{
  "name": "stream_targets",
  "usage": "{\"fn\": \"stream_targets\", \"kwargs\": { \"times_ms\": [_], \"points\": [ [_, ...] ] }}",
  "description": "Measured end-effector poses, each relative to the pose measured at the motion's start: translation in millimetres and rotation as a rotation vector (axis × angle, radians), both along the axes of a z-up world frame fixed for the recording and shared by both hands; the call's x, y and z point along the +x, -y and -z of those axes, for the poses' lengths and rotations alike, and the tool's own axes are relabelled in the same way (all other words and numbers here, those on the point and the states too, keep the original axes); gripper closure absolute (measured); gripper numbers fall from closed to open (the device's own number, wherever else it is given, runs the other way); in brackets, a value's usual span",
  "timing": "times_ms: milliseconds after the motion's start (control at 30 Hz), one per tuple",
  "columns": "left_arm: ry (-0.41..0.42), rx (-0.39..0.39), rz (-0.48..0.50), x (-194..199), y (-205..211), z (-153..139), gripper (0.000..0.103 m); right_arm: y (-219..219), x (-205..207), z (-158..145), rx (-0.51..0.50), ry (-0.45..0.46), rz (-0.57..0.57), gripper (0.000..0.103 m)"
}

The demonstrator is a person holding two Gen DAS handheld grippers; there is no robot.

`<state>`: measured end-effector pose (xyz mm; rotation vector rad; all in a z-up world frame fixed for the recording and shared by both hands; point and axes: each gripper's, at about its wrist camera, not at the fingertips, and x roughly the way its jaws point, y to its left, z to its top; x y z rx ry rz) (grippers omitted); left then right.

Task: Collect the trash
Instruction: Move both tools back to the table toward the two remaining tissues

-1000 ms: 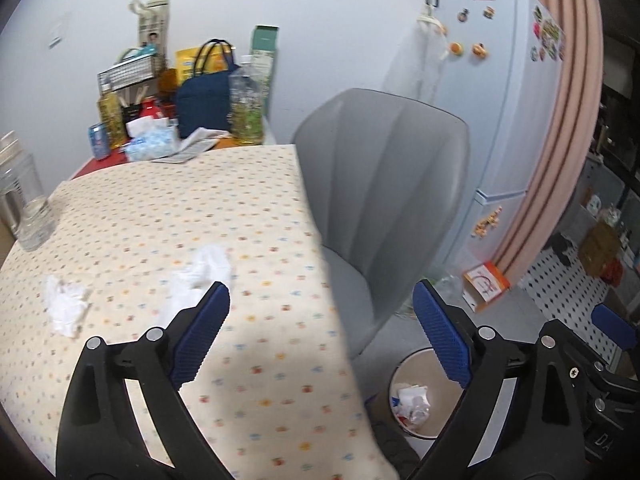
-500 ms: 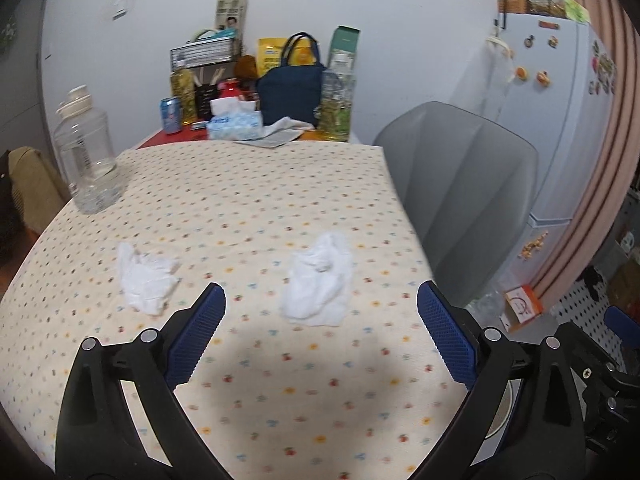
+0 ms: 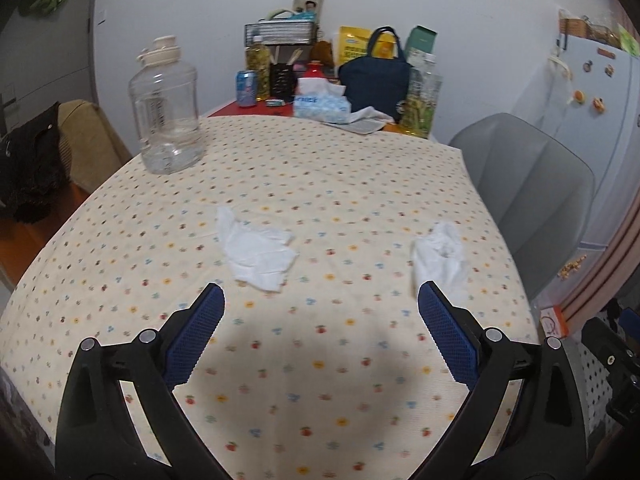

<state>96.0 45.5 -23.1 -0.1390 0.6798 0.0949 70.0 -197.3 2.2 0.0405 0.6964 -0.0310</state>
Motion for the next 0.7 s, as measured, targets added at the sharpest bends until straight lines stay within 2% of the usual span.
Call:
{"fn": "stream_targets", "kwargs": {
  "times_ms": [400,700],
  "points": [
    [-0.043,-0.024,-0.07,23.6,-35.2,16.6,0.007,-22.2,23.6,15.2,0.004,-0.039,-0.052,0.008],
    [-0.101,-0.018,-0.105,50.5,-42.7,36.4,0.007,-30.8,50.7,27.3,0.019,-0.067,-0.08,0.009]
  ]
}}
